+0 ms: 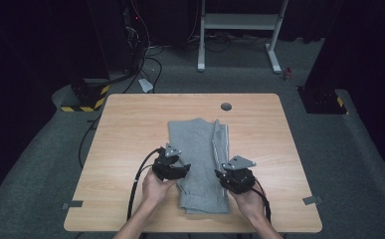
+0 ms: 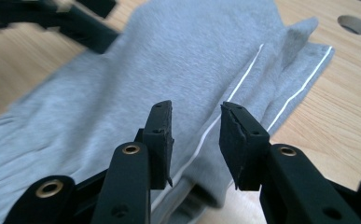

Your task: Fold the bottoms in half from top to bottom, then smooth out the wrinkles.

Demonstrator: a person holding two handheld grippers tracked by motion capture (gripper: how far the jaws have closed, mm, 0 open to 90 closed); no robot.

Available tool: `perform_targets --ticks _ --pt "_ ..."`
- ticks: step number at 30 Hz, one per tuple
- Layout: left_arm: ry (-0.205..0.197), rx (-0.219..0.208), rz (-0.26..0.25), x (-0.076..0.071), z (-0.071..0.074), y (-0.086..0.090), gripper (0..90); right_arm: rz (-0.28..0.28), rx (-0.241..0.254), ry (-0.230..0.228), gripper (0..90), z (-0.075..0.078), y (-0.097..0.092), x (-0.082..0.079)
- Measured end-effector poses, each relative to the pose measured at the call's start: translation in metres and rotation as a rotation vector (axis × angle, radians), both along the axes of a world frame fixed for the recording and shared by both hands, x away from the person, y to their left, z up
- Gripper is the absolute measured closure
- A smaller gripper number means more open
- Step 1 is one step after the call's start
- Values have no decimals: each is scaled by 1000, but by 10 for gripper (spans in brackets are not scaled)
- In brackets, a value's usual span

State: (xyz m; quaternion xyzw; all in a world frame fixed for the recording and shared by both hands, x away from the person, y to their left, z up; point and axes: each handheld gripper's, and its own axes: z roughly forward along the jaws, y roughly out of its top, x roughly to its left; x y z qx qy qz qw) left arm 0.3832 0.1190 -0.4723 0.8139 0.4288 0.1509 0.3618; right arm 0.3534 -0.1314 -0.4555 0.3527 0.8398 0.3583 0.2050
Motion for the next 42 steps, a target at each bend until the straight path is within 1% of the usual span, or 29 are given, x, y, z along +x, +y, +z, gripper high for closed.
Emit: perform_targets --ticks 1,3,5,7,9,13,16,18,19,20,22,24,26,28,31,32,35,38,39,42 --pt "-2 4 1 -2 -1 -1 420 -10 -9 12 635 -2 3 5" --pt "-7 15 -1 -6 -1 -3 418 -26 -35 15 630 -6 7 11" --pt "-4 30 -3 -9 -4 -6 415 -35 -46 26 623 -10 9 16" --pt "7 41 -8 -11 -7 -8 415 -49 -66 39 617 -14 10 20" --pt "13 65 -9 -12 -12 -11 418 -61 -88 47 621 -19 9 24" --pt "26 126 3 -13 -21 -12 429 -82 -93 62 650 -24 3 28" --pt "47 145 15 -12 -29 -8 441 -99 -98 70 670 -28 -5 29" --pt "59 155 24 -12 -33 -5 447 -111 -100 84 682 -31 -11 29" --pt "64 156 25 -12 -35 -4 451 -117 -100 91 689 -34 -15 30" --pt "66 138 30 -13 -36 -3 455 -123 -96 100 697 -35 -17 30" --pt "65 135 31 -13 -36 -2 463 -128 -81 116 723 -39 -24 31" --pt "53 140 30 -15 -36 -2 467 -135 -54 131 745 -42 -30 31" --pt "55 126 37 -16 -37 -1 476 -143 -34 142 743 -45 -35 31" --pt "58 119 38 -17 -38 2 481 -152 -16 154 711 -47 -39 30" --pt "57 115 44 -17 -38 4 478 -158 -22 153 674 -48 -41 28" --pt "60 110 48 -18 -38 4 478 -156 -21 148 672 -48 -41 28" --pt "52 110 47 -18 -38 5 478 -148 -20 139 669 -47 -43 26" --pt "46 106 44 -19 -39 6 477 -154 -19 145 664 -47 -44 23" --pt "42 105 44 -19 -39 6 478 -150 -20 139 659 -47 -45 22" --pt "49 106 46 -19 -39 7 476 -145 -29 141 650 -47 -45 19"
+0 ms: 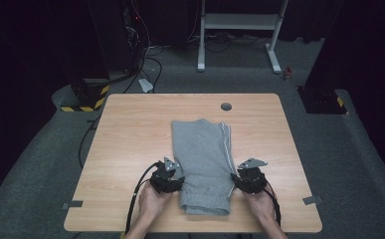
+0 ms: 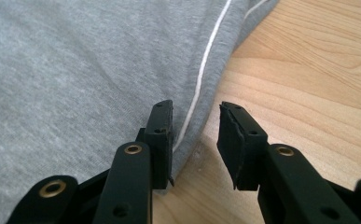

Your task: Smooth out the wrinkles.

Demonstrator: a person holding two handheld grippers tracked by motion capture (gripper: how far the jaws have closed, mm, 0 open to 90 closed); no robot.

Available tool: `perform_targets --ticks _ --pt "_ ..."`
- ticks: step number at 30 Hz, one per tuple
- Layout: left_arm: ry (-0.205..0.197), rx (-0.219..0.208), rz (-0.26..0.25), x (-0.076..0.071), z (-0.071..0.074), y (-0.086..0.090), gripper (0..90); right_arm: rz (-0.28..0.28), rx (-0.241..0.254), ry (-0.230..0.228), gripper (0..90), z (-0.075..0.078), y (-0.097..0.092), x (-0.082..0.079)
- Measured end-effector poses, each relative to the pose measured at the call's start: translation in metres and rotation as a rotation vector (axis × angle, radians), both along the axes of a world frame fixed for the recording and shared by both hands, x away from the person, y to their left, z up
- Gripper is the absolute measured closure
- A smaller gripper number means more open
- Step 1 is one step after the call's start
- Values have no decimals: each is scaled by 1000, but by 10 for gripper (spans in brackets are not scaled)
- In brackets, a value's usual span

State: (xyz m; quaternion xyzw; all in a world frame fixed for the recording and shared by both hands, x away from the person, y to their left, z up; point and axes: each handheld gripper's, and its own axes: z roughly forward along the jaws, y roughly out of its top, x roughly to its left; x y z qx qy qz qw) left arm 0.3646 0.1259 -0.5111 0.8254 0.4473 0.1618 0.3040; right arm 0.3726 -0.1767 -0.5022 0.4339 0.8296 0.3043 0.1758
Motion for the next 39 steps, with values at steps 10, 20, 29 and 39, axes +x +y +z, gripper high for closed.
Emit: perform_targets --ticks 10,20,29,39 --pt "-78 -72 -28 12 20 -1 454 22 37 -76 637 16 5 1" --pt "-25 -27 -37 39 5 -16 455 83 -1 -69 791 10 27 26" --pt "-15 -17 -53 23 -1 -11 539 98 -55 -31 781 -4 21 15" --pt "-30 -33 -45 14 11 -2 503 103 23 -51 721 17 14 5"
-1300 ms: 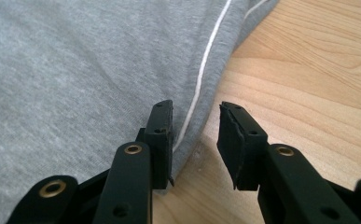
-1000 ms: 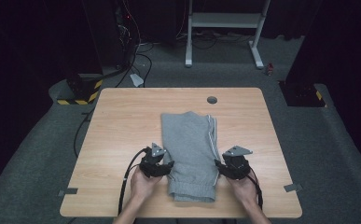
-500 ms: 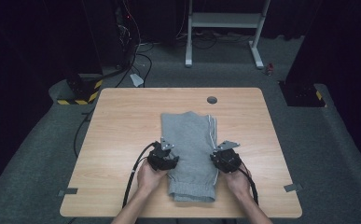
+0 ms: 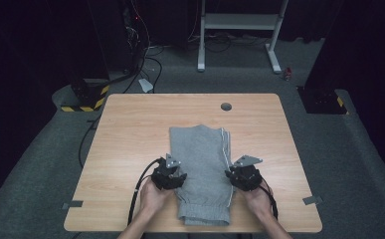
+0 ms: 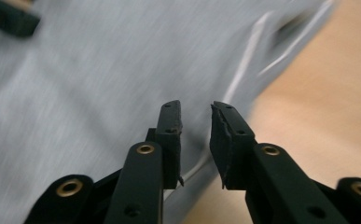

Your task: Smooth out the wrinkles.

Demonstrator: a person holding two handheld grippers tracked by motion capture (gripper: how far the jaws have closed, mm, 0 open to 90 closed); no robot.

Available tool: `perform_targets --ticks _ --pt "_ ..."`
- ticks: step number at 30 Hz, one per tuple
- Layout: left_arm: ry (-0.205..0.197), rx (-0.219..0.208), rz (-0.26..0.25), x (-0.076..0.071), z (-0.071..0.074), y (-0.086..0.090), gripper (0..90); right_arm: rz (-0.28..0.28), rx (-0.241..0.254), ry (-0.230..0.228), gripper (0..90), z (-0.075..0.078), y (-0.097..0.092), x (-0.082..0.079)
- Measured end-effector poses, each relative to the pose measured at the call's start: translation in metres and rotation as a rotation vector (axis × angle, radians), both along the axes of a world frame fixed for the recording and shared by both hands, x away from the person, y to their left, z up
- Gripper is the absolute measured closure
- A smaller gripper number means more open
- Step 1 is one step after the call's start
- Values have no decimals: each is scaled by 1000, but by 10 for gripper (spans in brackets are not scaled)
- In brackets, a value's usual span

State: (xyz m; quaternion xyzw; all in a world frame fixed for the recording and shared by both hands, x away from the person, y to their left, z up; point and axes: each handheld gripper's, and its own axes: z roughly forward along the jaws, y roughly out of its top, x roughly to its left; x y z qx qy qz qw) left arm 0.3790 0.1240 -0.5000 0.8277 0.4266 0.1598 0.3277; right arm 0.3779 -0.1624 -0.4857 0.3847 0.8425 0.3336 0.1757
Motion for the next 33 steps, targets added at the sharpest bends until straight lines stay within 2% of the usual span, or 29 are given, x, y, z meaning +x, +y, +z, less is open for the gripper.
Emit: perform_targets --ticks 3,6,7,11,12,14,15,17,20,22,24,25,26,28,29,30,31,32,33 --pt "-18 23 33 21 3 0 471 -43 20 -19 705 9 1 19" --pt "-29 31 59 38 2 1 450 -84 14 -17 693 11 7 43" --pt "-32 17 76 45 1 2 448 -89 10 -16 687 11 10 47" --pt "-44 31 97 58 -1 1 443 -131 8 4 646 6 21 67" --pt "-47 23 102 60 -3 1 443 -139 5 6 643 4 22 71" --pt "-25 34 103 64 -8 1 444 -161 -15 30 685 -2 22 80" --pt "-4 54 100 65 -12 0 444 -160 -24 30 707 -4 21 82" --pt "5 29 103 66 -12 3 438 -176 -45 45 754 -8 17 84" --pt "-9 57 93 66 -12 3 425 -195 -96 74 760 -18 6 85" --pt "-16 60 92 65 -11 4 426 -201 -80 80 746 -19 0 83" --pt "-53 43 108 66 -8 5 443 -195 -29 52 729 -11 -1 81" --pt "-53 43 108 66 -8 5 445 -195 -29 52 729 -11 -1 81" --pt "-48 35 114 68 -6 6 443 -187 5 28 704 -1 5 86" --pt "-34 57 115 73 -3 6 439 -181 5 21 698 1 7 89" --pt "-46 62 121 76 -2 6 439 -178 3 19 680 4 15 97" --pt "-38 68 122 79 -1 7 439 -178 3 19 680 4 15 97" --pt "-27 60 133 86 1 9 431 -190 2 16 675 3 21 105" --pt "-35 46 142 87 1 10 432 -194 -1 18 675 2 23 110" --pt "-35 46 142 87 1 10 432 -194 -1 18 675 2 23 110"
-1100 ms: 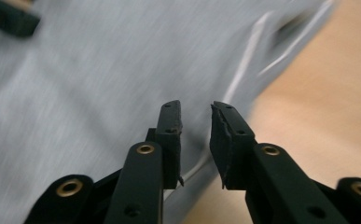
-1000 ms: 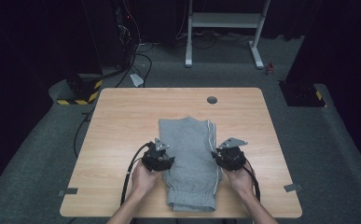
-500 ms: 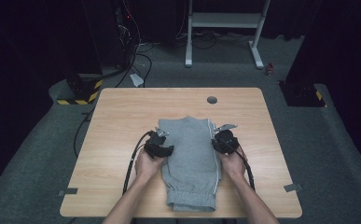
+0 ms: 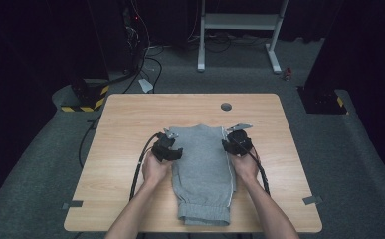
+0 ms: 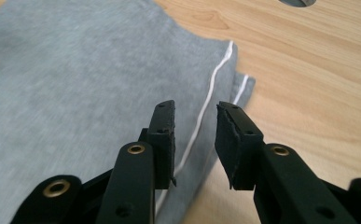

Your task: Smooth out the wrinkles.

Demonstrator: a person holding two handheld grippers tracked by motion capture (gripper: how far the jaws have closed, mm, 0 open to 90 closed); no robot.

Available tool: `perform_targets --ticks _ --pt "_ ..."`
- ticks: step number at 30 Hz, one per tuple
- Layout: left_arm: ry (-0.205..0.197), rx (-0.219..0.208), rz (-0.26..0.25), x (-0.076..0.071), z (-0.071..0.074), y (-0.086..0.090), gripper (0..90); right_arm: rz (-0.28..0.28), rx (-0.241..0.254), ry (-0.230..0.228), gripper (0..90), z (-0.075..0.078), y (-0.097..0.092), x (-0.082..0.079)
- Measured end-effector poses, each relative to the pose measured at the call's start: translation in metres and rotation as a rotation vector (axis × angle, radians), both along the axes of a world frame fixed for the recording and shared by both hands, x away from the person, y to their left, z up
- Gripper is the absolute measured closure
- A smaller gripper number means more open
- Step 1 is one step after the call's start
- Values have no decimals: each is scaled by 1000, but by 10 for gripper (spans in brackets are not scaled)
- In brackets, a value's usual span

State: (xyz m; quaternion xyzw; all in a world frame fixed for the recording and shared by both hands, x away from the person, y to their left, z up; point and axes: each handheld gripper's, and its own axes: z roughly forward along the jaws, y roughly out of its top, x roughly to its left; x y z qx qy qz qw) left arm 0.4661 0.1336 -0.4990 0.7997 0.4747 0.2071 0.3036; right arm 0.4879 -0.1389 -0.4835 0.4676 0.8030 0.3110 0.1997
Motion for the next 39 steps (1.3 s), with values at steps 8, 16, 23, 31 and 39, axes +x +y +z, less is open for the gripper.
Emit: perform_targets --ticks 8,16,23,31,39 --pt "43 21 12 14 -5 -1 424 -83 -1 18 682 -11 8 28" --pt "59 22 11 17 -10 0 422 -57 -15 5 876 -13 7 28" --pt "29 23 8 17 -8 -1 438 -90 -38 55 781 -16 -10 28" --pt "-7 -34 -137 20 0 -26 430 16 91 -47 757 -4 7 19" --pt "37 -2 -47 41 -12 -28 435 -14 73 40 782 -30 7 36"
